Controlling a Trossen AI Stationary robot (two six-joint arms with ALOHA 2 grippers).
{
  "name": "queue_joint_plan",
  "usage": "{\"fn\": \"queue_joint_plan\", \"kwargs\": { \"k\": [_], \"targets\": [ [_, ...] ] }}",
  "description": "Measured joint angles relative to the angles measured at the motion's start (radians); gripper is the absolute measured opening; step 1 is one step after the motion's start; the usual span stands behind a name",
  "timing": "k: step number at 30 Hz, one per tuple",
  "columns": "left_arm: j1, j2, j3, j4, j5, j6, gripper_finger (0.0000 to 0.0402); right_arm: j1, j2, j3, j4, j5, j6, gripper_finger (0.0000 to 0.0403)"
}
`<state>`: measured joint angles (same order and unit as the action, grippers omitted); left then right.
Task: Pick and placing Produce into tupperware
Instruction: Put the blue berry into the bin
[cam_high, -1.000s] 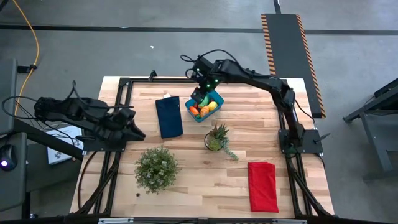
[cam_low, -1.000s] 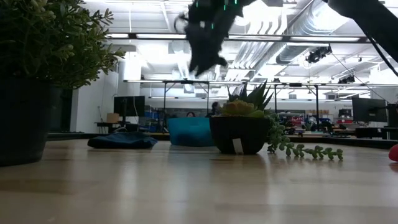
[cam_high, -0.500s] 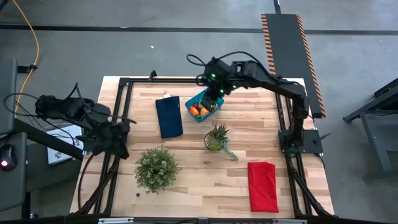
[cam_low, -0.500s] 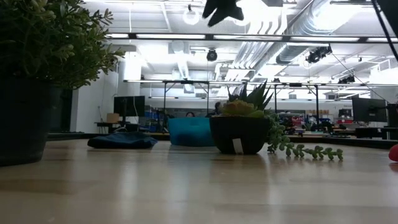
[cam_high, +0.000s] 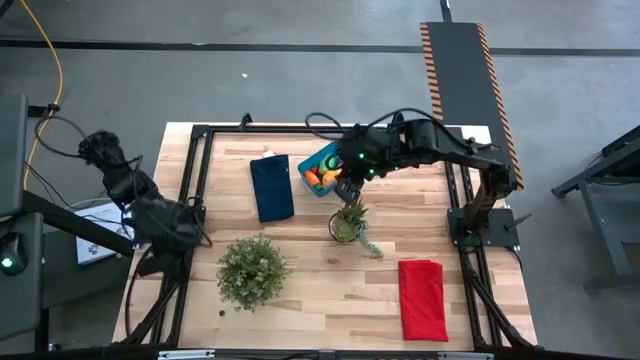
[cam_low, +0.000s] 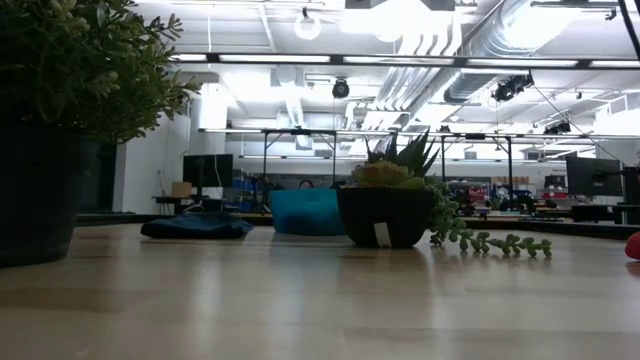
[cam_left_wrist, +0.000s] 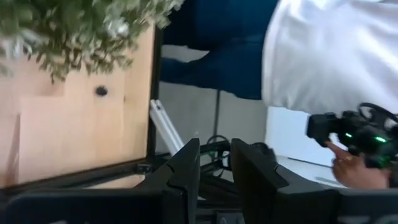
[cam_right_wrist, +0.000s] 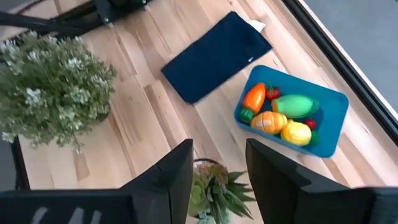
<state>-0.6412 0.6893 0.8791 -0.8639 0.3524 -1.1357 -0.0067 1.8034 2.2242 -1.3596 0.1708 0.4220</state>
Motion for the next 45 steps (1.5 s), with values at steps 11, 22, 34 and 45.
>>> {"fn": "queue_joint_plan", "kwargs": {
  "k": [11, 22, 34, 45],
  "targets": [
    [-0.242, 0.151, 0.000, 0.000, -0.166, -0.310, 0.0081, 0.049, 0.000, 0.000, -0.109, 0.066, 0.016, 0.0140],
    [-0.308, 0.361, 0.047, 0.015, -0.250, -0.474, 0.0081, 0.049, 0.001, 0.000, -0.171, 0.066, -0.064, 0.0140],
    [-0.308, 0.620, 0.342, -0.274, -0.342, -0.490, 0.0081, 0.066, 0.001, 0.000, -0.210, 0.066, -0.134, 0.0140],
    [-0.308, 0.774, 0.405, -0.301, -0.346, -0.529, 0.0081, 0.148, -0.083, 0.000, -0.211, 0.159, -0.166, 0.0140]
  ]
}}
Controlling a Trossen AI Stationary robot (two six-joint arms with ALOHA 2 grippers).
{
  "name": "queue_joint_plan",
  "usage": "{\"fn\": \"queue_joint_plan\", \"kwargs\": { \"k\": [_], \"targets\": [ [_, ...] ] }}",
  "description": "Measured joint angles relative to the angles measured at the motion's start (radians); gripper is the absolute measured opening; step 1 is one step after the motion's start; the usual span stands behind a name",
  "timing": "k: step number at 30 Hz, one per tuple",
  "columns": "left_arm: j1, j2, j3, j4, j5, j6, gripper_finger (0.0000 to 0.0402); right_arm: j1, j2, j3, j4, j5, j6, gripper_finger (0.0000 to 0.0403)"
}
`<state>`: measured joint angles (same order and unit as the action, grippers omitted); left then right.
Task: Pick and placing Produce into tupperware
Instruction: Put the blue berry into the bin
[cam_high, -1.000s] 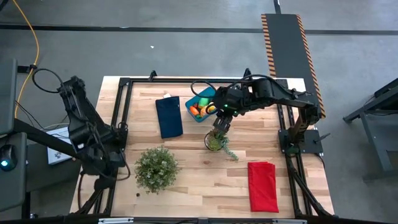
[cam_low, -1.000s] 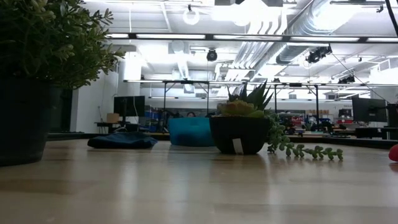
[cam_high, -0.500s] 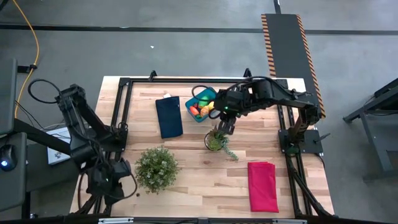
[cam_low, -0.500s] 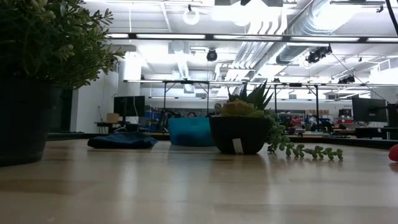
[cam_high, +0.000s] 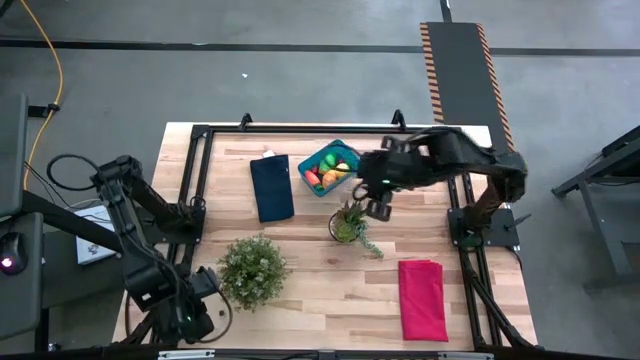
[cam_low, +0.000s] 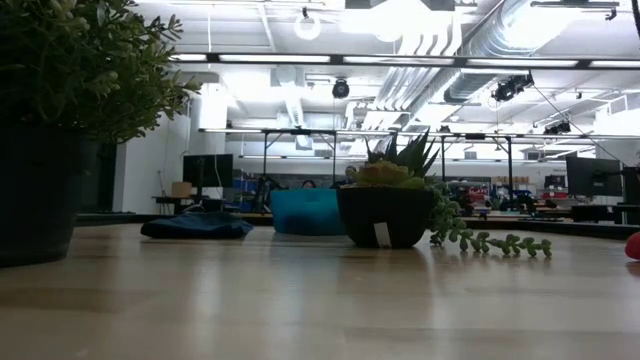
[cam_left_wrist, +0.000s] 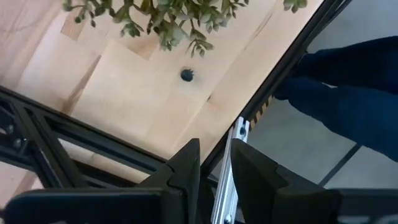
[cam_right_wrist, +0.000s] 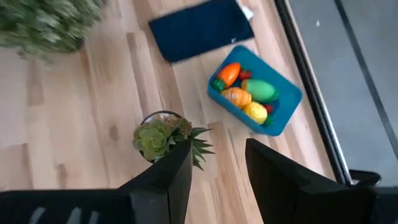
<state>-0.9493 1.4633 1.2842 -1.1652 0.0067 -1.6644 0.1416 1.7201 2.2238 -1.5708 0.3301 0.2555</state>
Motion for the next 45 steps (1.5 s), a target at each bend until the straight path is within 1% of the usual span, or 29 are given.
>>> {"fn": "queue_joint_plan", "kwargs": {
  "k": [3, 6, 8, 11, 16, 20, 23, 28, 32, 37, 45],
  "targets": [
    [0.000, 0.022, 0.000, 0.011, -0.009, 0.003, 0.0081, 0.041, -0.066, 0.000, -0.001, 0.026, 0.027, 0.0140],
    [-0.001, 0.033, 0.000, 0.017, -0.066, 0.006, 0.0081, 0.087, -0.138, -0.008, 0.003, 0.089, 0.088, 0.0140],
    [-0.003, 0.041, 0.000, 0.017, -0.106, 0.007, 0.0081, 0.120, -0.192, -0.040, 0.008, 0.144, 0.134, 0.0140],
    [-0.015, 0.040, 0.000, 0.016, -0.142, 0.011, 0.0081, 0.161, -0.272, -0.121, 0.017, 0.215, 0.212, 0.0140],
    [-0.050, 0.040, 0.000, 0.010, -0.186, -0.016, 0.0081, 0.193, -0.395, -0.294, 0.019, 0.248, 0.338, 0.0140],
    [-0.101, 0.052, -0.002, 0.006, -0.274, -0.069, 0.0081, 0.207, -0.479, -0.444, 0.043, 0.294, 0.423, 0.0140],
    [-0.126, 0.065, -0.002, -0.003, -0.309, -0.101, 0.0081, 0.215, -0.532, -0.547, 0.106, 0.298, 0.448, 0.0140],
    [-0.132, 0.099, -0.003, -0.012, -0.311, -0.118, 0.0081, 0.221, -0.610, -0.683, 0.196, 0.298, 0.471, 0.0140],
    [-0.132, 0.133, -0.003, 0.010, -0.315, -0.119, 0.0081, 0.221, -0.660, -0.764, 0.234, 0.297, 0.505, 0.0140],
    [-0.132, 0.172, -0.003, 0.033, -0.315, -0.122, 0.0081, 0.221, -0.696, -0.813, 0.258, 0.295, 0.530, 0.0140],
    [-0.132, 0.223, -0.003, 0.039, -0.315, -0.125, 0.0081, 0.221, -0.697, -0.815, 0.259, 0.285, 0.525, 0.0140]
  ]
}}
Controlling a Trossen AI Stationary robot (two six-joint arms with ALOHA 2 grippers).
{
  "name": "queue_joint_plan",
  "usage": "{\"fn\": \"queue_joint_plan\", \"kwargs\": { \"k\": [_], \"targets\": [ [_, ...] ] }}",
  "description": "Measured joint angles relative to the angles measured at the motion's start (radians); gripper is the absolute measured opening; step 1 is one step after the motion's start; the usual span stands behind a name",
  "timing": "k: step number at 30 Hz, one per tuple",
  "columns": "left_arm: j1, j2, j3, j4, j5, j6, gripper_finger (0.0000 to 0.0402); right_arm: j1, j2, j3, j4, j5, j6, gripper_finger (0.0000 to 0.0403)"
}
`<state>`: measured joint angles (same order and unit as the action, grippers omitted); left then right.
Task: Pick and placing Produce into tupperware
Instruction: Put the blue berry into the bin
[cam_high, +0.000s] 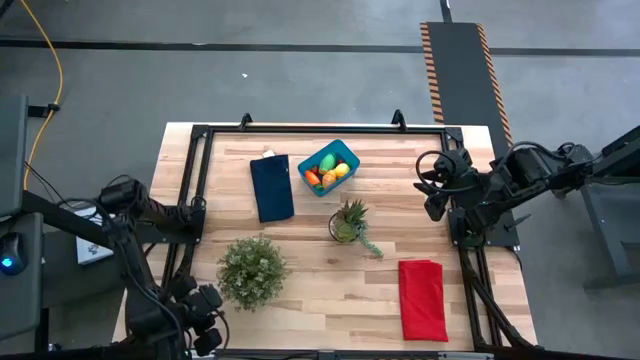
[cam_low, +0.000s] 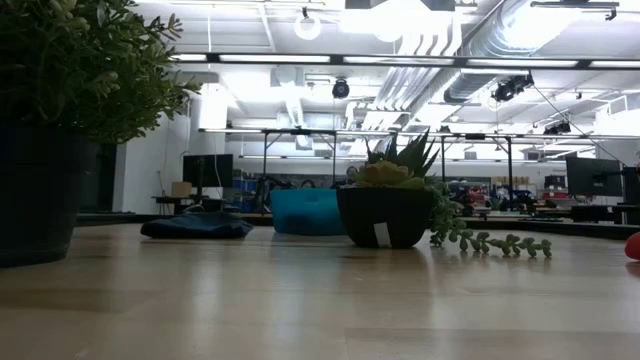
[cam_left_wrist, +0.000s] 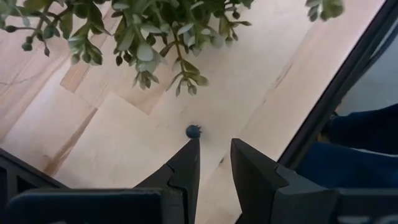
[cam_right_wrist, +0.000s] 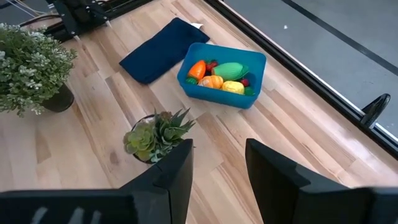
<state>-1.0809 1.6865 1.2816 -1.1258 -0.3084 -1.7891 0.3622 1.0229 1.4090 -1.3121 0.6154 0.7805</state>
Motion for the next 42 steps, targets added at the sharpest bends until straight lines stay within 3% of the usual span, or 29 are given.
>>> {"fn": "queue_joint_plan", "kwargs": {
  "k": [4, 14, 42],
  "targets": [
    [-0.003, 0.015, 0.000, -0.001, -0.001, -0.022, 0.0081, 0.000, 0.000, 0.000, 0.000, -0.004, -0.002, 0.0140],
    [-0.068, 0.017, 0.000, -0.011, -0.112, -0.130, 0.0081, 0.000, 0.000, 0.000, 0.000, -0.014, 0.001, 0.0140],
    [-0.113, 0.053, -0.001, 0.008, -0.016, -0.142, 0.0081, 0.000, 0.001, 0.000, 0.000, 0.010, 0.005, 0.0140]
  ]
}}
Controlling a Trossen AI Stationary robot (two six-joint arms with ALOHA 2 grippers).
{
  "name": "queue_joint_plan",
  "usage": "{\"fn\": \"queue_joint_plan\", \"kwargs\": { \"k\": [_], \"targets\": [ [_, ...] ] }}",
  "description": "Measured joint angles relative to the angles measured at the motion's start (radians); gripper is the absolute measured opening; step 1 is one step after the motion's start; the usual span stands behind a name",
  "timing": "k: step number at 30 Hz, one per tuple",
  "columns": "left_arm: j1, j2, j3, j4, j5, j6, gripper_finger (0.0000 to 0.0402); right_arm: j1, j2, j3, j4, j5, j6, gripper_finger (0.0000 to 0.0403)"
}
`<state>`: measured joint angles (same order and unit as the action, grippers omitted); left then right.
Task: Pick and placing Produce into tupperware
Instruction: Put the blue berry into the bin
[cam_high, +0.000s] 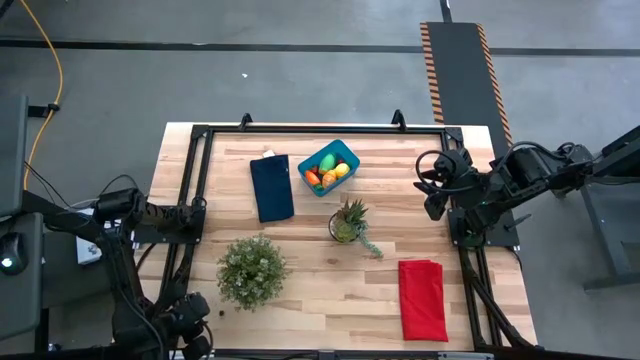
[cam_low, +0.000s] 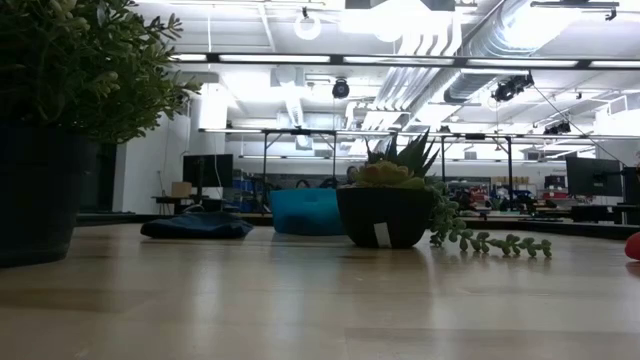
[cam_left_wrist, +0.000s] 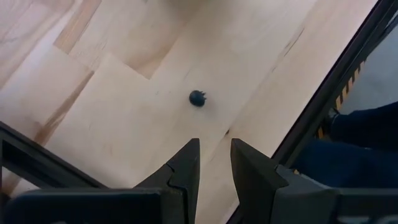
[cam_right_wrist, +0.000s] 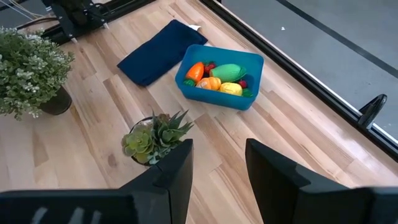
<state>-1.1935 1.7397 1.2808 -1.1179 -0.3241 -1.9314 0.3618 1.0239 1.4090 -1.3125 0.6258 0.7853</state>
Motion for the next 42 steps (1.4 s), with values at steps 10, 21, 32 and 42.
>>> {"fn": "queue_joint_plan", "kwargs": {
  "k": [10, 21, 32, 42],
  "targets": [
    [0.000, 0.000, 0.000, -0.026, -0.007, 0.025, 0.0081, 0.000, 0.002, 0.000, 0.000, 0.000, 0.003, 0.0140],
    [0.002, 0.017, 0.001, -0.008, -0.038, 0.050, 0.0081, 0.000, 0.002, 0.000, 0.001, 0.000, 0.001, 0.0140],
    [0.003, 0.066, 0.001, 0.043, -0.061, 0.056, 0.0121, 0.000, 0.002, 0.001, 0.001, 0.000, 0.000, 0.0140],
    [0.003, 0.074, 0.001, 0.010, -0.086, 0.051, 0.0169, 0.000, 0.002, 0.001, 0.002, 0.010, 0.000, 0.0140]
  ]
}}
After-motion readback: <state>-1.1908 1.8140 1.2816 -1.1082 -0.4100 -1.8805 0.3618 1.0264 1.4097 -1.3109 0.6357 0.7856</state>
